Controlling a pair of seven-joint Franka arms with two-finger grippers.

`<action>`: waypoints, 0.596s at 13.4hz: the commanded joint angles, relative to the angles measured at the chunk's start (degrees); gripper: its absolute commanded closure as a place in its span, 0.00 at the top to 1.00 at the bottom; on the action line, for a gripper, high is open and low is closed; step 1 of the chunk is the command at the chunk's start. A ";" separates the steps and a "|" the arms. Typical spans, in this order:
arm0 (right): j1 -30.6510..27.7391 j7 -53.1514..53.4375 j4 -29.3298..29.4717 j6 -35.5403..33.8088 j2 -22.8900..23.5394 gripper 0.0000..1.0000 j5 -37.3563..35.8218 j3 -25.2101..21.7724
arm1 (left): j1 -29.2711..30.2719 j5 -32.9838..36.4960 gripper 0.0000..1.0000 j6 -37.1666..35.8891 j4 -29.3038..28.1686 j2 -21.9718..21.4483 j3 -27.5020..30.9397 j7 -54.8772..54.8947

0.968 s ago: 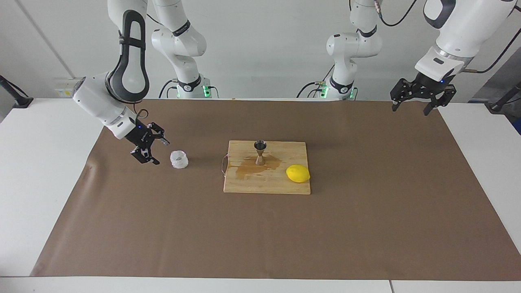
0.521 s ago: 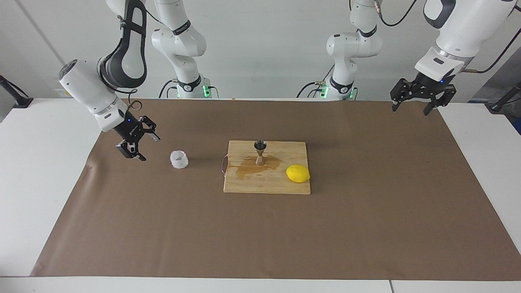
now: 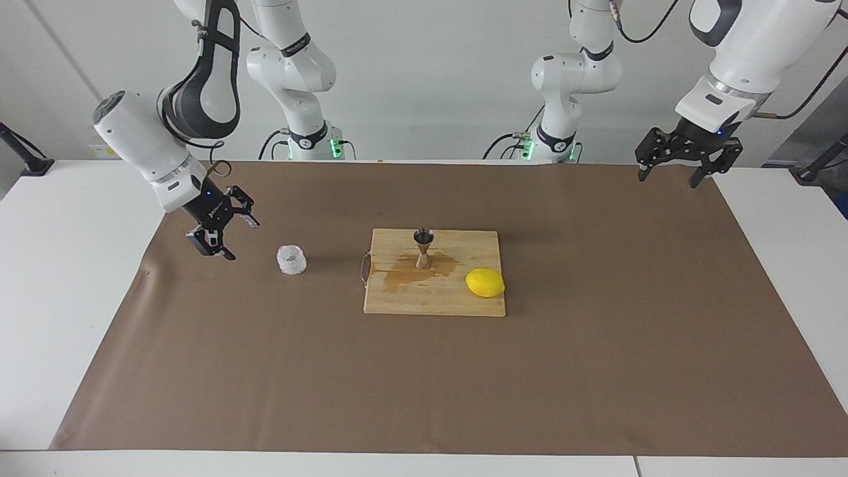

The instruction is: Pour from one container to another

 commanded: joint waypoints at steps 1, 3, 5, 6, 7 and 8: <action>2.29 16.51 2.34 -1.65 -0.03 1.00 -5.61 0.05 | -0.46 0.08 1.00 -0.89 1.36 0.62 0.33 0.08; 4.66 29.69 5.41 -4.18 0.41 1.00 -9.31 0.05 | -0.46 0.08 1.00 -0.89 1.36 0.62 0.33 0.08; 6.86 42.88 9.28 -7.35 0.67 1.00 -13.70 0.05 | -0.46 0.08 1.00 -0.89 1.36 0.62 0.33 0.08; 7.39 48.25 11.04 -9.10 1.02 1.00 -14.15 0.05 | -0.46 0.08 1.00 -0.89 1.36 0.62 0.33 0.08; 7.48 52.30 13.06 -11.47 1.11 1.00 -14.25 0.05 | -0.46 0.08 1.00 -0.89 1.36 0.62 0.33 0.08; 7.48 55.48 15.25 -13.93 1.20 1.00 -14.33 0.05 | -0.46 0.08 1.00 -0.89 1.36 0.62 0.33 0.08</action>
